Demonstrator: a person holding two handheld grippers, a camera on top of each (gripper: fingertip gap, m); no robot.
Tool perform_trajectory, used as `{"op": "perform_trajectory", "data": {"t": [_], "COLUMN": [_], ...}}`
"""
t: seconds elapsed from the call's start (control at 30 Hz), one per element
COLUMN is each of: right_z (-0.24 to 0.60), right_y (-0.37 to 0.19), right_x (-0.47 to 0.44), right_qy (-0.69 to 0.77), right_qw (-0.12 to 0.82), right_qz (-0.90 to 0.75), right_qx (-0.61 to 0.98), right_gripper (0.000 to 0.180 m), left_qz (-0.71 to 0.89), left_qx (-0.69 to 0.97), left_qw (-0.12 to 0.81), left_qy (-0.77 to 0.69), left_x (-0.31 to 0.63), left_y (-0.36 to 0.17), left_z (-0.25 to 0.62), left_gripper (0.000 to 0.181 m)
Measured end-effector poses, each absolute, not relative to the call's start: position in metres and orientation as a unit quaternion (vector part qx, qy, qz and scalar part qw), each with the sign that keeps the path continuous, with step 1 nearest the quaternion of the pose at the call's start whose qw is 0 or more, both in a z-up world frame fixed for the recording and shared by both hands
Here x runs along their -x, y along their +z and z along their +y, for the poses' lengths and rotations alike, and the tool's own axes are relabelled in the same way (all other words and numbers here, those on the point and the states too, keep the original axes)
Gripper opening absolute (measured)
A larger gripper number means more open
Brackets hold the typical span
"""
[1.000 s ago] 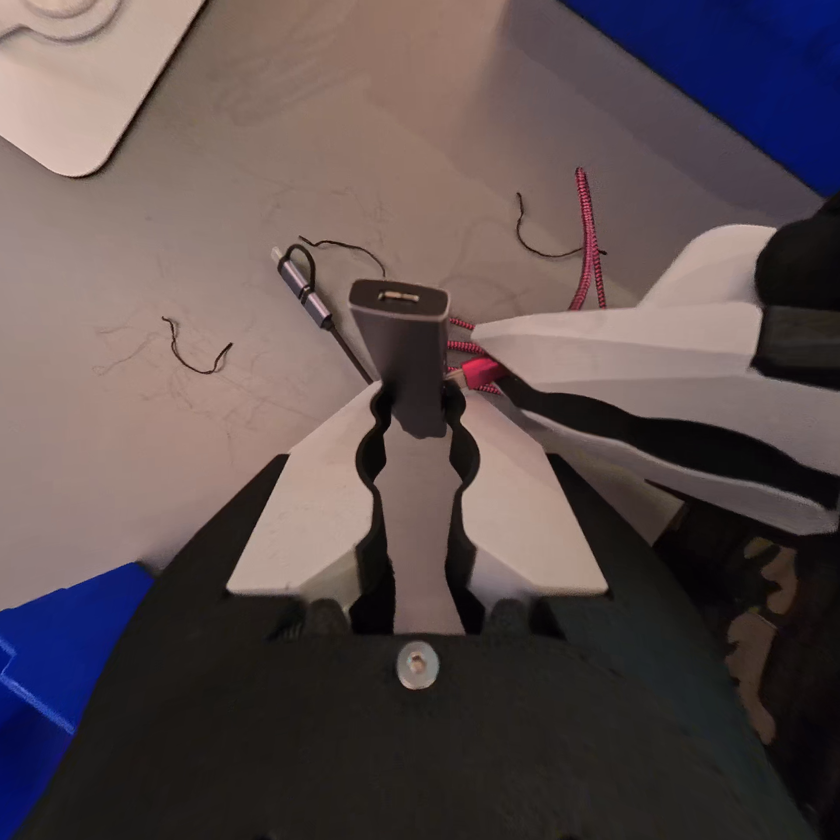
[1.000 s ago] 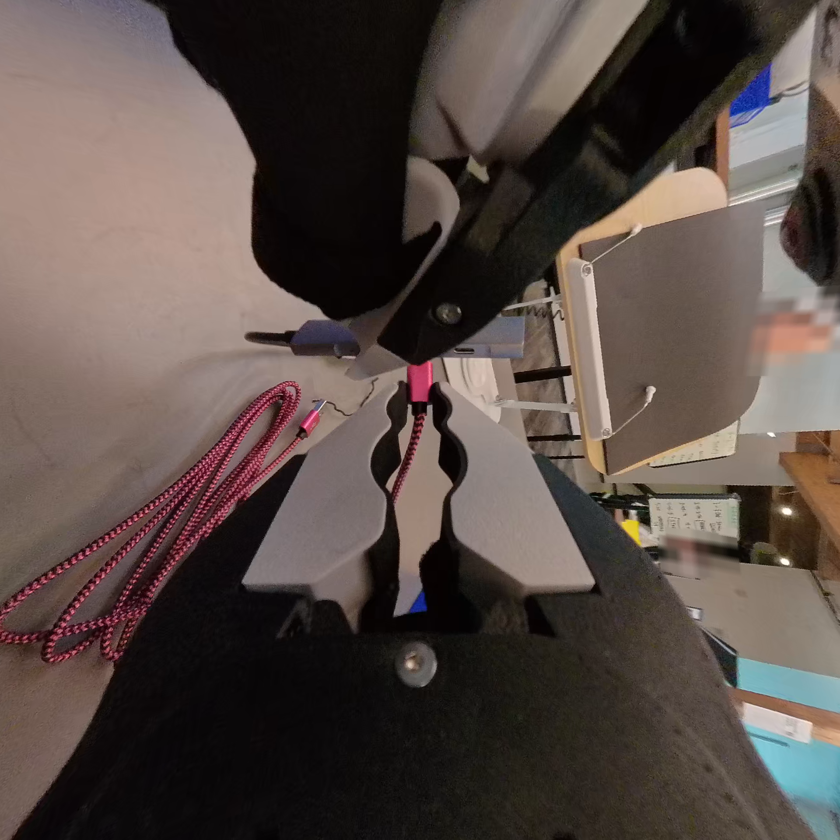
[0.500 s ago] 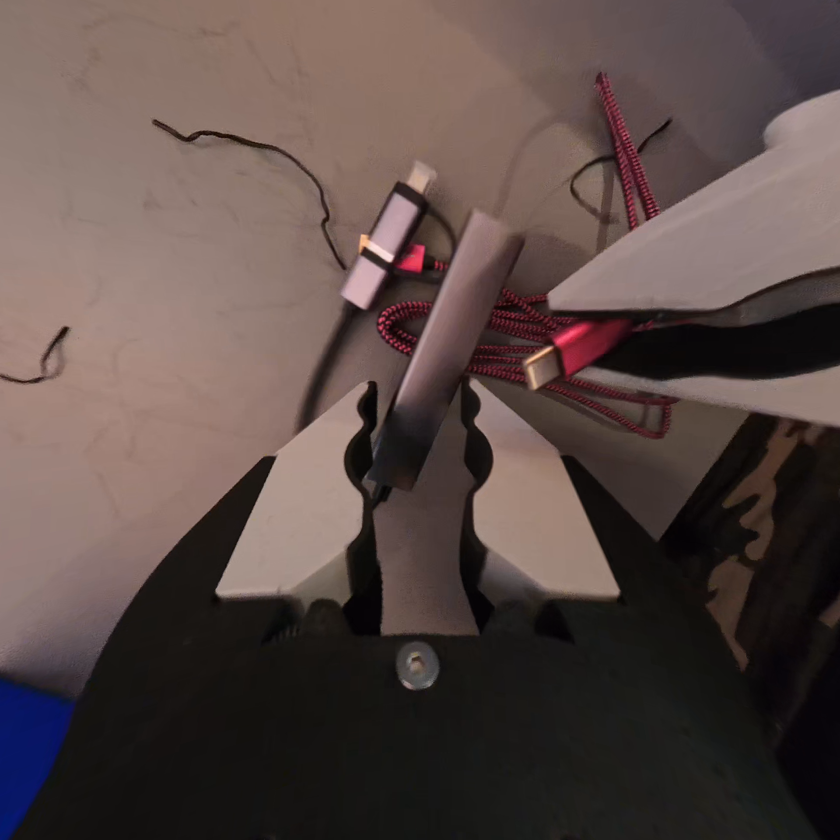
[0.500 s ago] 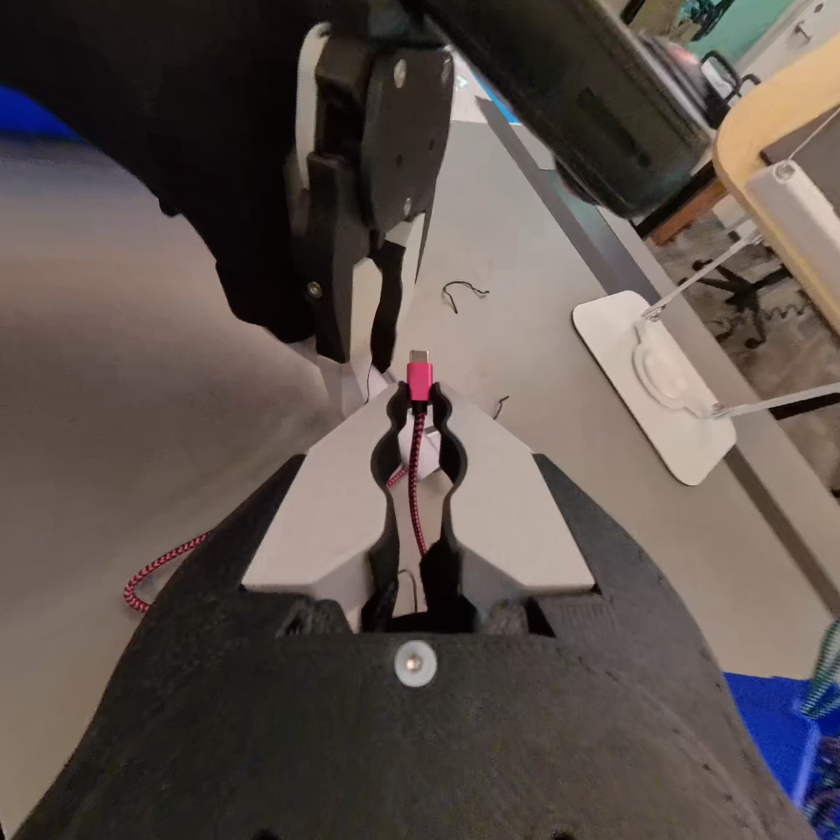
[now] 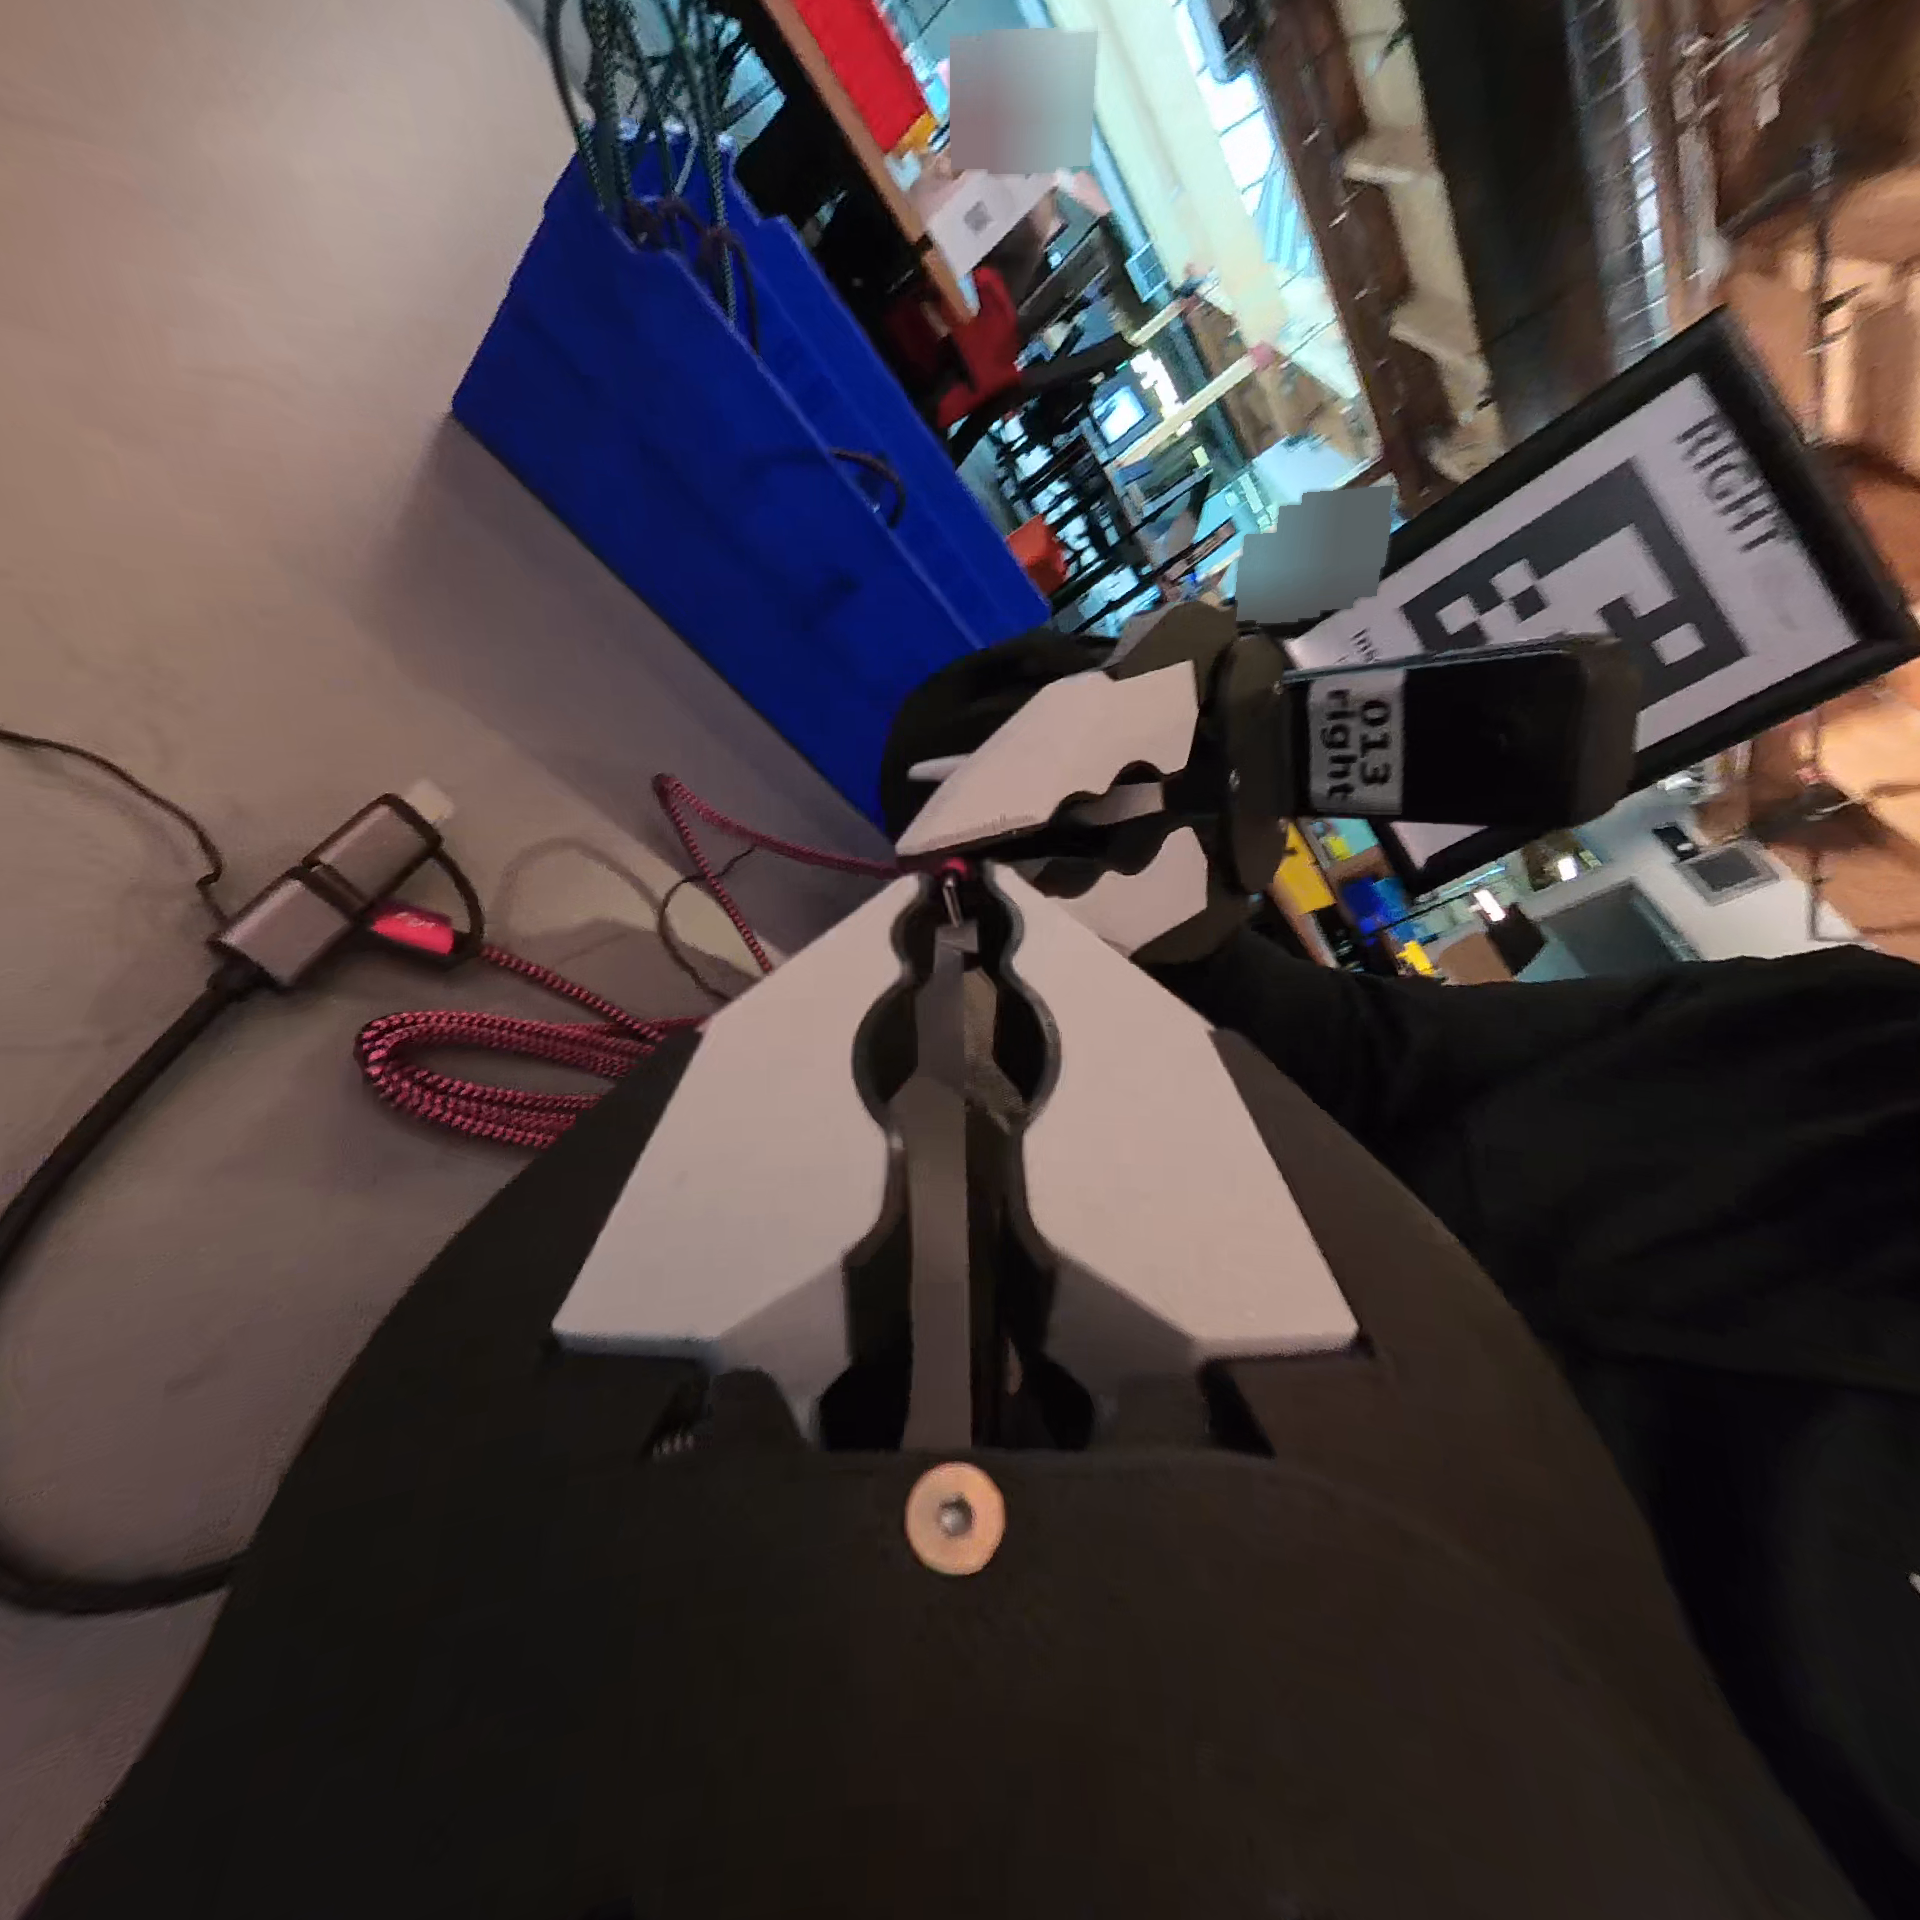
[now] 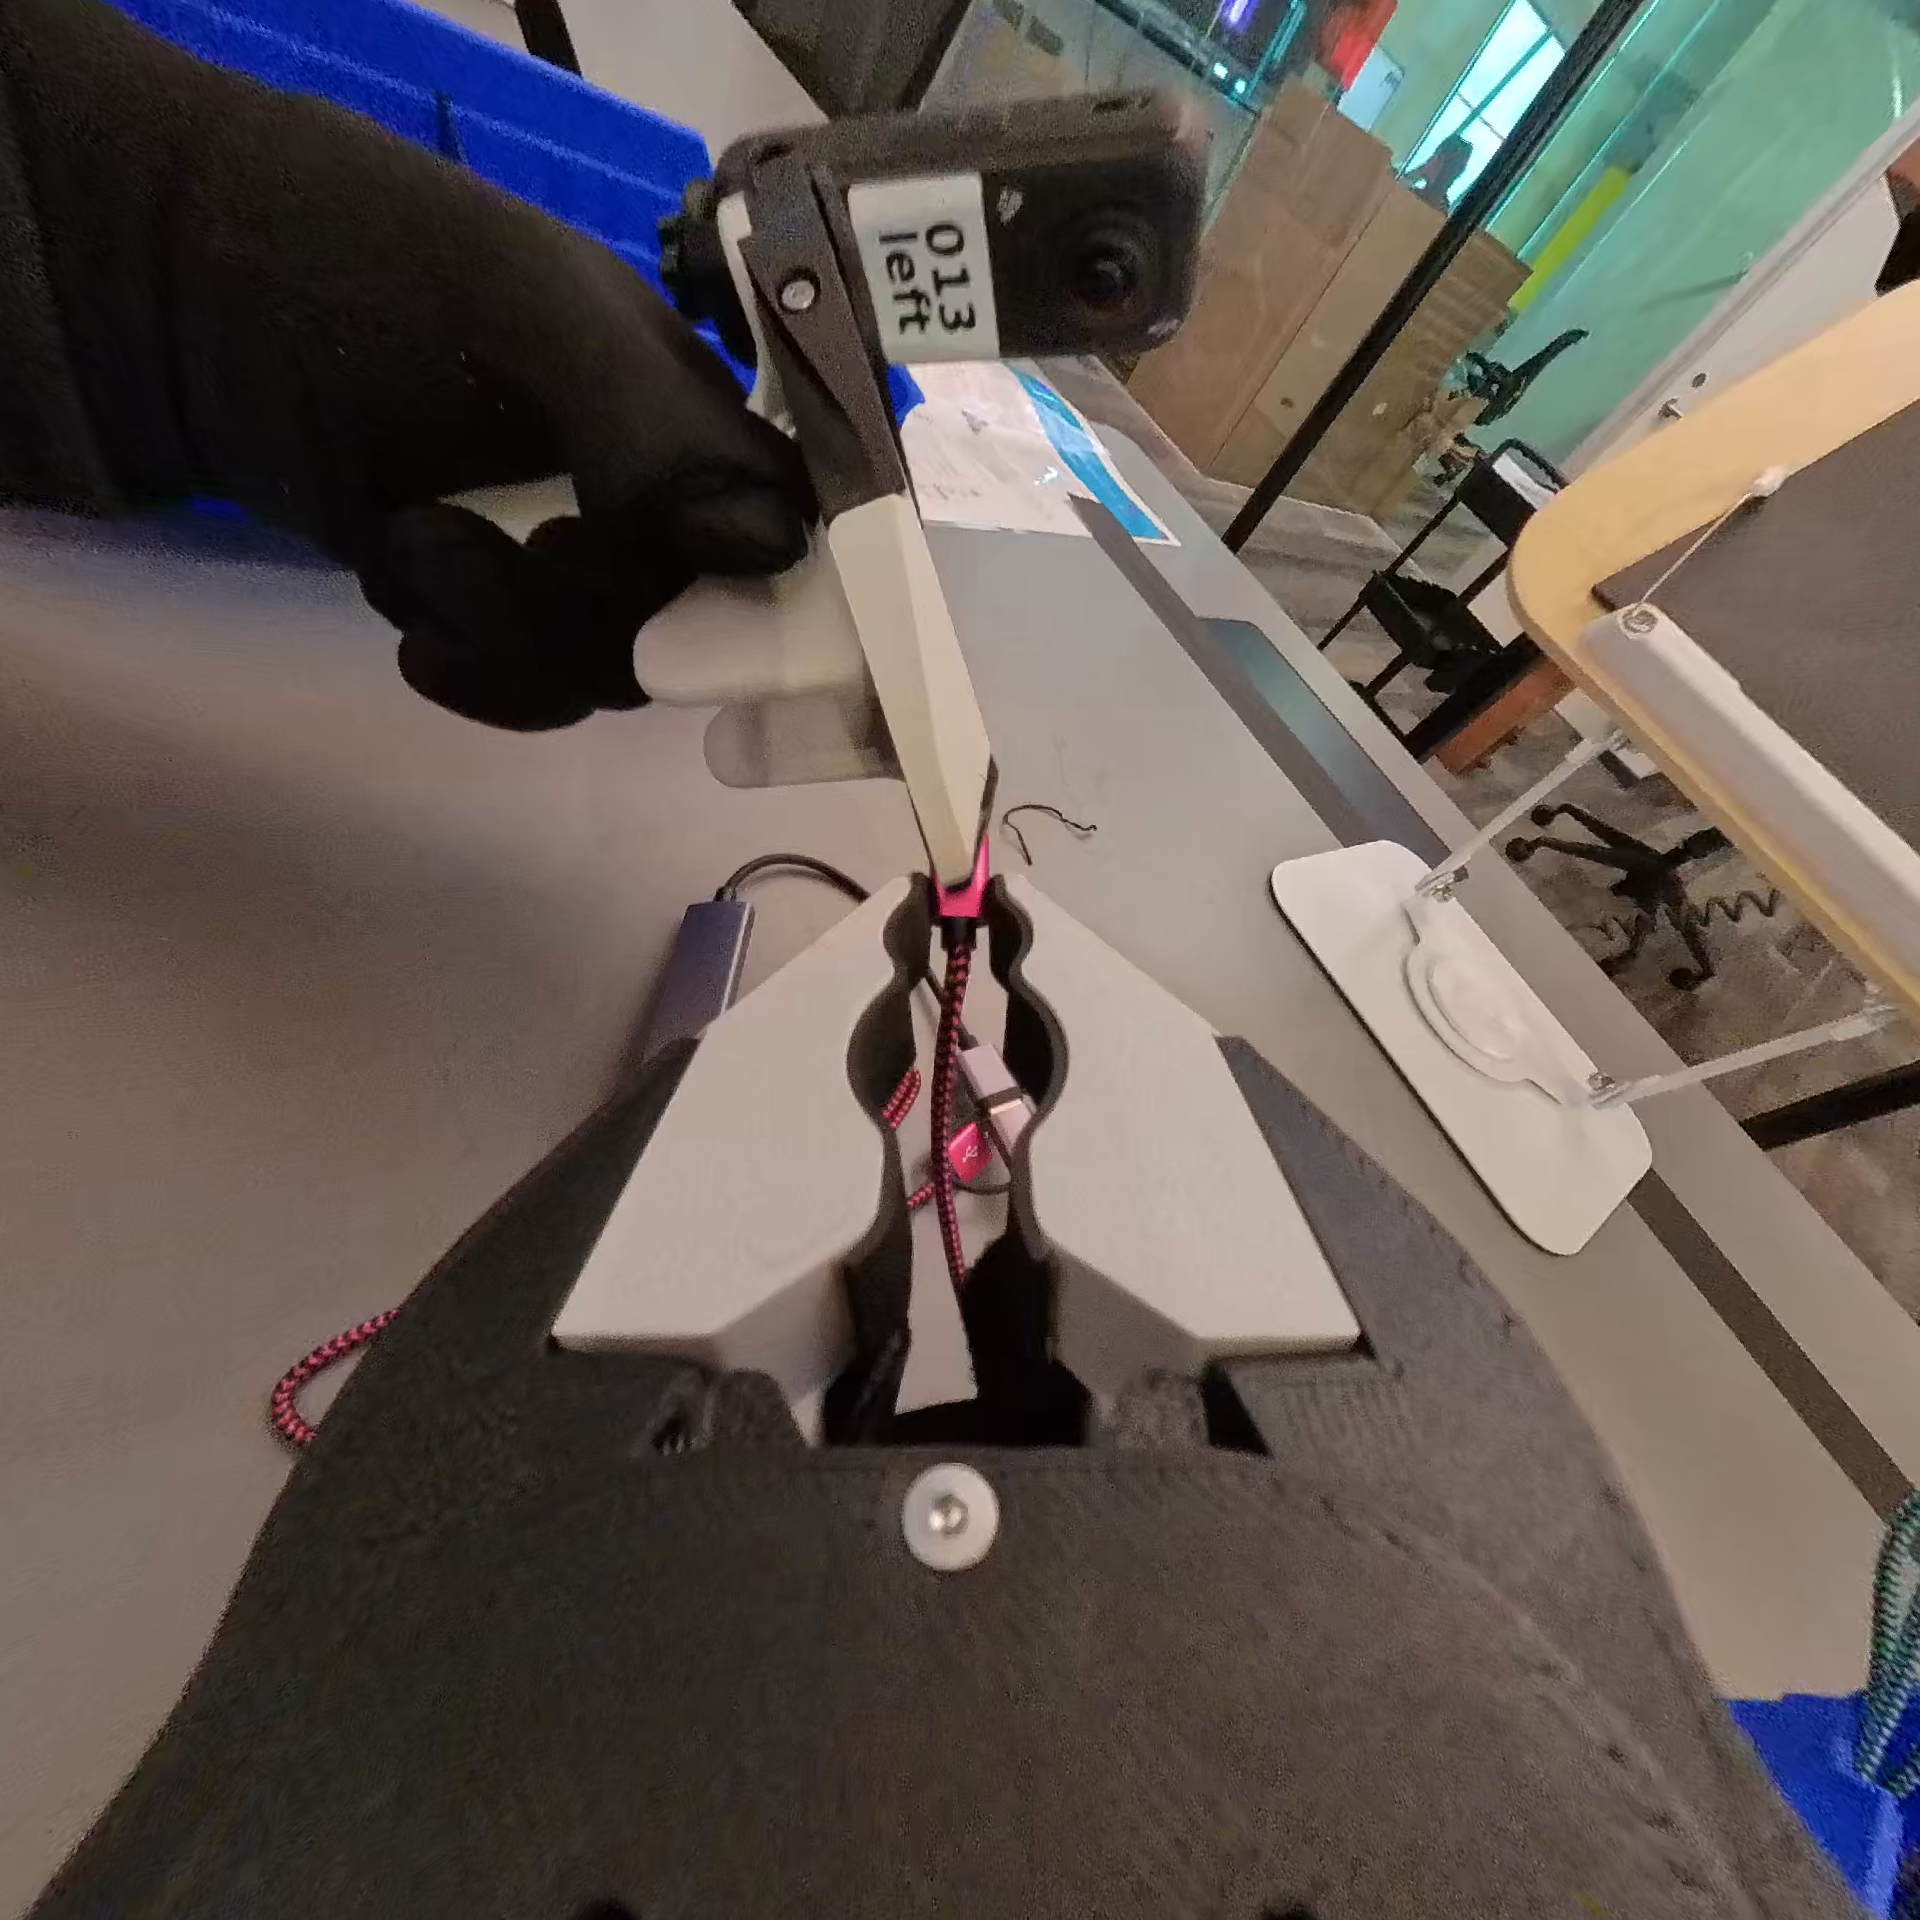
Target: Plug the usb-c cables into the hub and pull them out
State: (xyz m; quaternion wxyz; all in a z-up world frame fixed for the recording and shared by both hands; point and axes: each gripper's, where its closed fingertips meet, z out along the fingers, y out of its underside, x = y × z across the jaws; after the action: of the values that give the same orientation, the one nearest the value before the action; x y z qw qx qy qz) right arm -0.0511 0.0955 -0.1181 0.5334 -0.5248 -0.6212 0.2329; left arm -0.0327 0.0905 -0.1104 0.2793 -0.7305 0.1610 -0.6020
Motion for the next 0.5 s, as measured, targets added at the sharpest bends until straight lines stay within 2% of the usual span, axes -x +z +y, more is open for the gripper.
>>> {"op": "perform_trajectory", "data": {"t": [0.3,0.5], "right_z": [0.084,0.065], "right_y": [-0.094,-0.071], "right_x": [0.053,0.054], "right_qy": [0.241,0.285], "right_qw": [0.567,0.580], "right_qz": [-0.625,-0.626], "right_qx": [0.479,0.436], "right_gripper": [0.011,0.005], "left_qz": [0.146,0.169], "left_qx": [0.662,0.588], "left_qw": [0.302,0.273], "left_qy": [-0.671,-0.742], "left_x": [0.038,0.043], "left_y": [-0.085,-0.061], "left_z": [0.079,0.060], "left_gripper": [0.003,0.004]}}
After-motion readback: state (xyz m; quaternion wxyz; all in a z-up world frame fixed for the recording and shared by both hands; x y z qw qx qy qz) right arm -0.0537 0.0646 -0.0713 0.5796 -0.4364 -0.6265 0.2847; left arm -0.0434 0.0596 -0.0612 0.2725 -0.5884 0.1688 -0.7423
